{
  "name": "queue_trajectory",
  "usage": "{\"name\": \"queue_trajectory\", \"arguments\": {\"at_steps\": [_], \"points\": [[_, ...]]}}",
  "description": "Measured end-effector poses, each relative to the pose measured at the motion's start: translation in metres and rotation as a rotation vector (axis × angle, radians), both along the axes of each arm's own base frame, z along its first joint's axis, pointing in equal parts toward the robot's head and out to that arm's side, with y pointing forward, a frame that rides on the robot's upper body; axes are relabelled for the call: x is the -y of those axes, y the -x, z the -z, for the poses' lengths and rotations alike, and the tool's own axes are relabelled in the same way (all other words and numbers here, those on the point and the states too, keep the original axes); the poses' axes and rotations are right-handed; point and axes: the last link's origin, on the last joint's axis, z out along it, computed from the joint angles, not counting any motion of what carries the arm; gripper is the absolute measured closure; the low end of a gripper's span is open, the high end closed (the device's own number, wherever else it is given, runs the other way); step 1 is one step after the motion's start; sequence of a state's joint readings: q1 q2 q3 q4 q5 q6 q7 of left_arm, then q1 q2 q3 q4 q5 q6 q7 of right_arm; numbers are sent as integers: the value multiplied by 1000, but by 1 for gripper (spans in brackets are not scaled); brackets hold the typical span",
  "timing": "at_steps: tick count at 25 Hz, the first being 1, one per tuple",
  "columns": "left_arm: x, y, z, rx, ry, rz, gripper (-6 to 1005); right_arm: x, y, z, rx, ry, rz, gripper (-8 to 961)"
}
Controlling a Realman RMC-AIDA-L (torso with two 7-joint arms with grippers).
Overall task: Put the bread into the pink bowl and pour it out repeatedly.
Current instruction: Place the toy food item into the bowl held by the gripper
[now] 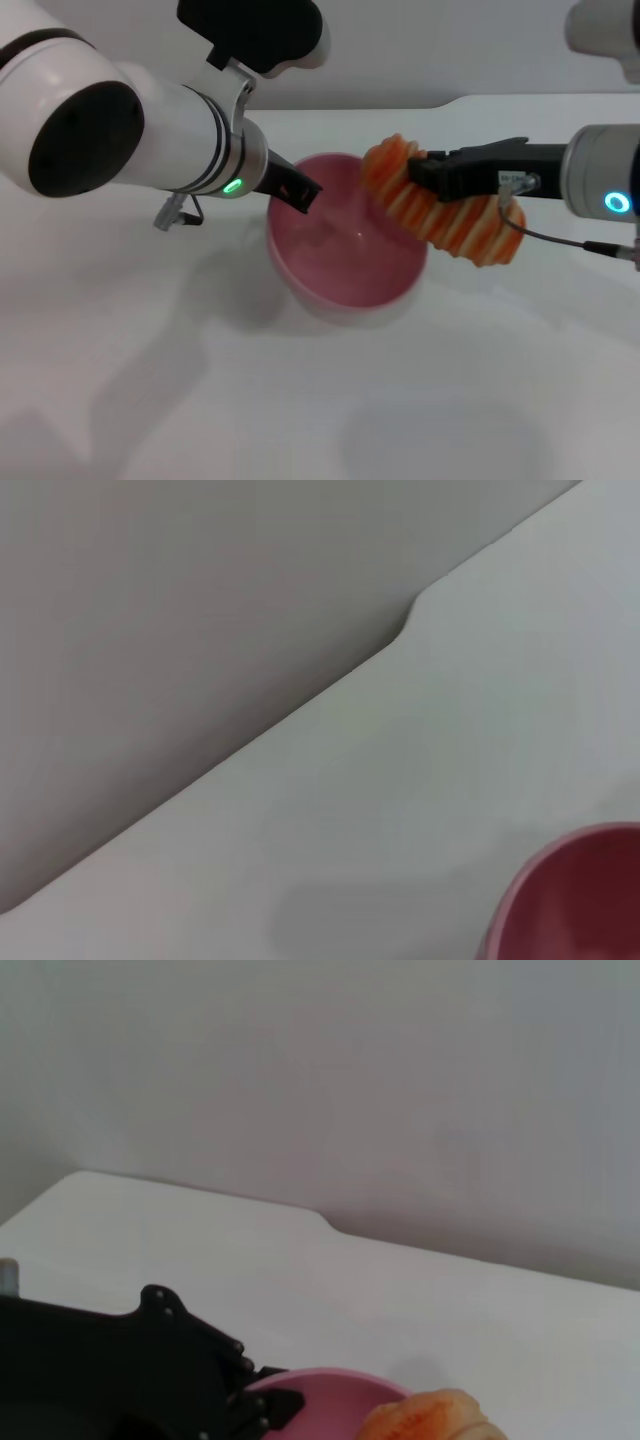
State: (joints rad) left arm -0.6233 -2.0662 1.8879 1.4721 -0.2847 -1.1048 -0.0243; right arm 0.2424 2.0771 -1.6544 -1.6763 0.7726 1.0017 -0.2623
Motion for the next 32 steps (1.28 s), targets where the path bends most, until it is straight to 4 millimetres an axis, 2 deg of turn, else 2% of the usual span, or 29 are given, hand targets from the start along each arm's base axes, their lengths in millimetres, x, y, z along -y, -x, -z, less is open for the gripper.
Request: {"name": "queue_trajectory", "arguments": {"at_steps": [7, 10, 21, 26, 29, 32], "points": [[1, -9, 4, 20, 15, 26, 903, -5, 1, 16, 11, 37, -3, 818], [1, -11, 5, 21, 18, 36, 903, -7, 4, 19, -12, 44, -2, 823], [2, -13, 7, 17, 23, 45, 901, -9, 1, 21, -31, 53, 0, 742], [-1, -11, 6, 14, 18, 50, 900, -8, 1, 23, -30, 59, 2, 507], [-2, -10, 6, 13, 17, 50, 900, -9, 4, 19, -38, 45, -6, 463], [-3, -6, 7, 8, 17, 48, 899, -9, 10, 5, -48, 1, -34, 419]]}}
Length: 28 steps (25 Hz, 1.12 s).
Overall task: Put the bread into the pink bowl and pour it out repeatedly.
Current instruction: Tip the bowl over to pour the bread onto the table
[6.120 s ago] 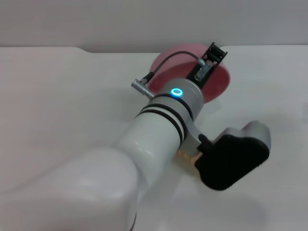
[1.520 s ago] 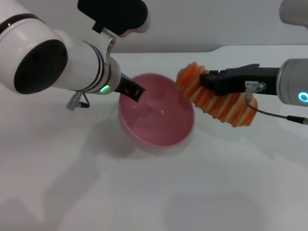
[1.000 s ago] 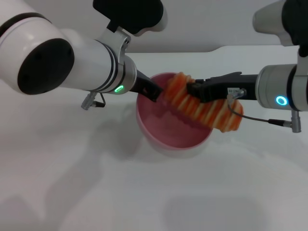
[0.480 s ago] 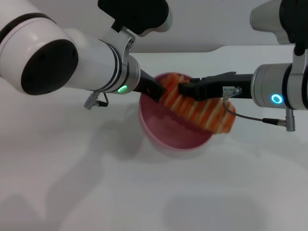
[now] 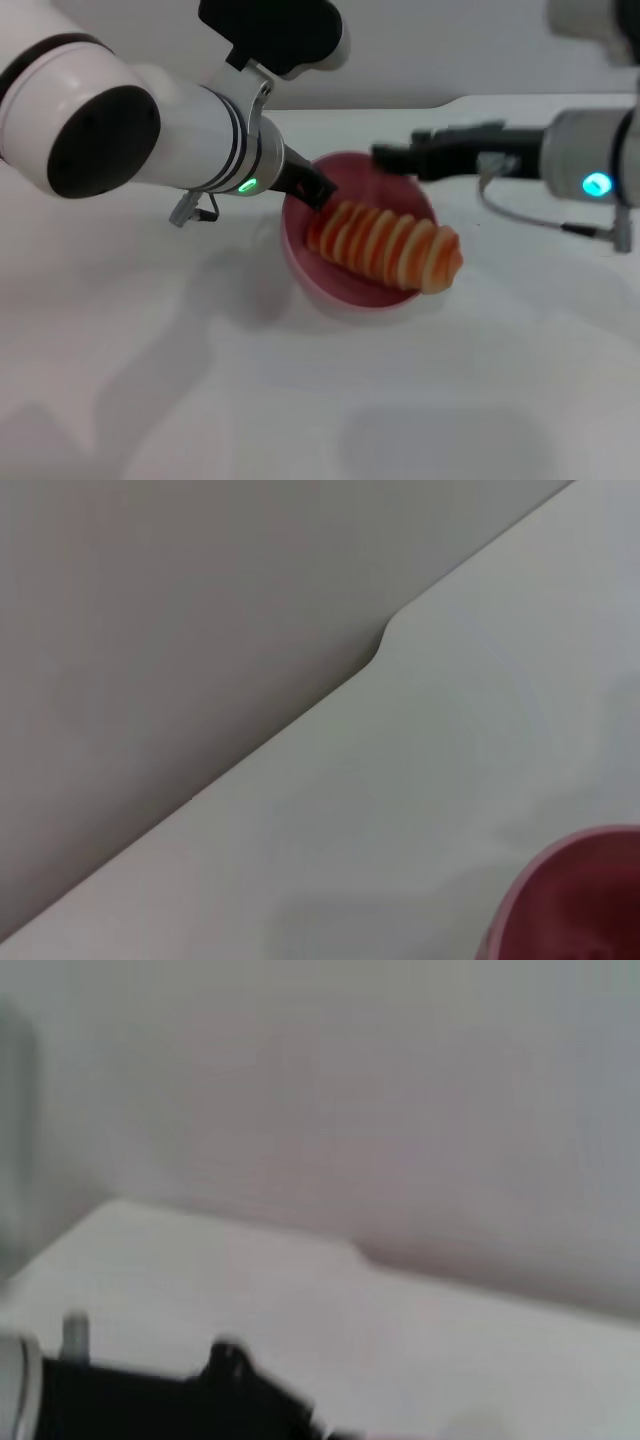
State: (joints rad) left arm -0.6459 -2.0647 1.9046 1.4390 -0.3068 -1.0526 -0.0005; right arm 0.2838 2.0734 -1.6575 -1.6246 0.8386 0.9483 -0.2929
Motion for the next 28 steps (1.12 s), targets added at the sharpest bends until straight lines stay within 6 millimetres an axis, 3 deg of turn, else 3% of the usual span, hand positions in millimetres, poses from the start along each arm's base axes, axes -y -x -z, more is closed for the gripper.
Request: {"name": "queue_trajectory", "arguments": {"at_steps": [3, 8, 12, 18, 19, 24, 26, 28], "points": [[-4, 8, 2, -21, -3, -1, 899, -2, 0, -29, 27, -106, -55, 392], [-8, 13, -2, -48, -5, 20, 898, 2, -27, -94, 108, -433, -114, 401], [-12, 7, -4, -83, -15, 75, 897, 12, -58, -116, 200, -574, -103, 401], [-15, -16, -4, -231, -47, 234, 896, 18, -104, -107, 232, -585, 11, 400], [-12, -21, 0, -259, -47, 276, 896, 21, -120, -102, 232, -597, 56, 400], [0, -36, 11, -377, -60, 433, 895, 29, -146, -98, 228, -613, 122, 400], [0, -36, 11, -377, -60, 433, 895, 31, -150, -97, 240, -615, 122, 400], [8, -44, 20, -487, -66, 554, 895, 33, -152, -92, 267, -616, 109, 400]]}}
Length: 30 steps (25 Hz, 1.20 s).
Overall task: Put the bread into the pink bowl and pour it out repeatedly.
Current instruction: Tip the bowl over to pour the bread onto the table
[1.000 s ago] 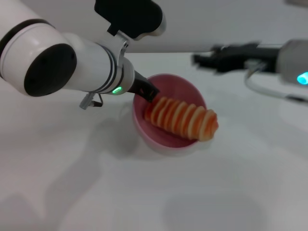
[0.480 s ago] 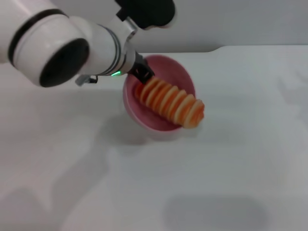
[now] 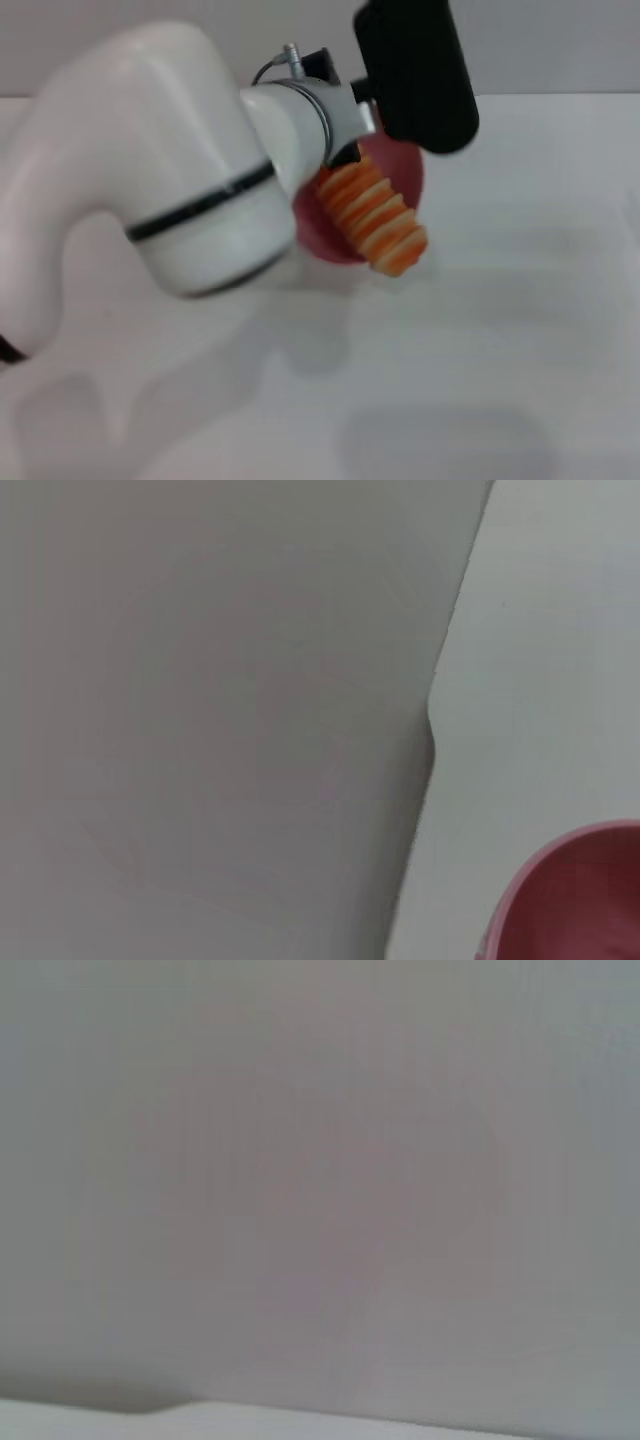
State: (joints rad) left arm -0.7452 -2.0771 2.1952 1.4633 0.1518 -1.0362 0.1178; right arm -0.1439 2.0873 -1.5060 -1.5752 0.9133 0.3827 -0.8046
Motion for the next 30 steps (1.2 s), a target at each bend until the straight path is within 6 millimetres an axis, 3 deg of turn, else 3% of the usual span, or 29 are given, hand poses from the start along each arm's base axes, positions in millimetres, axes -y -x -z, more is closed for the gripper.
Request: {"name": "queue_trajectory", "arguments": {"at_steps": [20, 30], "points": [[26, -6, 19, -321, -4, 339, 892, -5, 7, 14, -1, 31, -27, 399], [32, -16, 10, -337, -147, 464, 890, -9, 12, 15, -16, 32, -38, 398]]}}
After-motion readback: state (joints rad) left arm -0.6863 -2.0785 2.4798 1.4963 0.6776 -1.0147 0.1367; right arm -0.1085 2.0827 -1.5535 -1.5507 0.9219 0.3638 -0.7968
